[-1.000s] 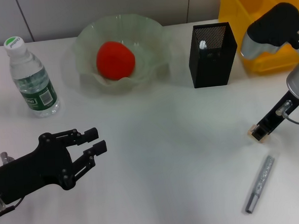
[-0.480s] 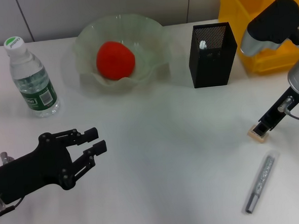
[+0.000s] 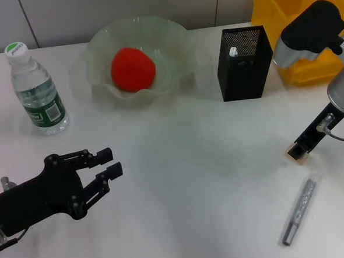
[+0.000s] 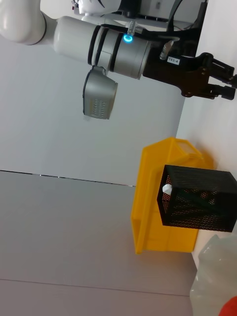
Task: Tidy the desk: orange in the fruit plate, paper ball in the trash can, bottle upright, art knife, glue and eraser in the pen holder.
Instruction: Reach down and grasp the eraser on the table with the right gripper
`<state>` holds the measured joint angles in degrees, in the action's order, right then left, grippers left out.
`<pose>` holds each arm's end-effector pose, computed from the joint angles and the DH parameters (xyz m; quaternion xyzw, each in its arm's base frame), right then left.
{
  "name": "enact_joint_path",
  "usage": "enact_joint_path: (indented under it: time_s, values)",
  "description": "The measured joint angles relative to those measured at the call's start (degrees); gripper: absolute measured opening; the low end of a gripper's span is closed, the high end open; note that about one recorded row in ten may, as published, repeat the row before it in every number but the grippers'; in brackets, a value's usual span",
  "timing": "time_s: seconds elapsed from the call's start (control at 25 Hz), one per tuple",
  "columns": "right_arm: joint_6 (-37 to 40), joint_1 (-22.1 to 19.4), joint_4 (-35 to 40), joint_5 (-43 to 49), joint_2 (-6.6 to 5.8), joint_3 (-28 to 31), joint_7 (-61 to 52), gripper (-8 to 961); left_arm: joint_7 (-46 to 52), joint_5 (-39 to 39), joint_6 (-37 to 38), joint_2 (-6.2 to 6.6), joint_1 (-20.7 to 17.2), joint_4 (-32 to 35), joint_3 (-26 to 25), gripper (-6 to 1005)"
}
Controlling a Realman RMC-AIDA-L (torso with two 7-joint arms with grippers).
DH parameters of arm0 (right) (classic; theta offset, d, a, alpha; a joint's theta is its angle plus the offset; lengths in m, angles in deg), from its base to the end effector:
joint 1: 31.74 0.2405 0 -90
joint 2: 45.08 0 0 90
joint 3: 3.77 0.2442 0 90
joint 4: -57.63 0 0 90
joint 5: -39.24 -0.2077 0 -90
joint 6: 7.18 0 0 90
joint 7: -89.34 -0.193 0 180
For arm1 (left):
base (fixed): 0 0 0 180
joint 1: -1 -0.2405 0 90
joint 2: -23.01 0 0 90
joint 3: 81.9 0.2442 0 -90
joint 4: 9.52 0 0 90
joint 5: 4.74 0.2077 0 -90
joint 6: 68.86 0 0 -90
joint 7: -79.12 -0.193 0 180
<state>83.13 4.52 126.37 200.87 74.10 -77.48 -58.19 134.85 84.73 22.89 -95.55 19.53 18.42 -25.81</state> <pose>0.2541 0.3577 -0.0184 -0.8591 0.3898 -0.2634 0.2017 -0.2433 0.2792 -0.0546 -0.9156 -0.1411 -0.3409 0.1597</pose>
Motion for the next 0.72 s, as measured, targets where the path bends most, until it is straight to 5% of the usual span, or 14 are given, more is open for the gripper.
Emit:
enact_joint_path:
  time_s: [0.72]
  values:
    - [-0.4,0.3,-1.1,-0.3,0.09,0.0,0.1,455,-0.1,0.0,0.0,0.09,0.1,-0.3,0.0,304]
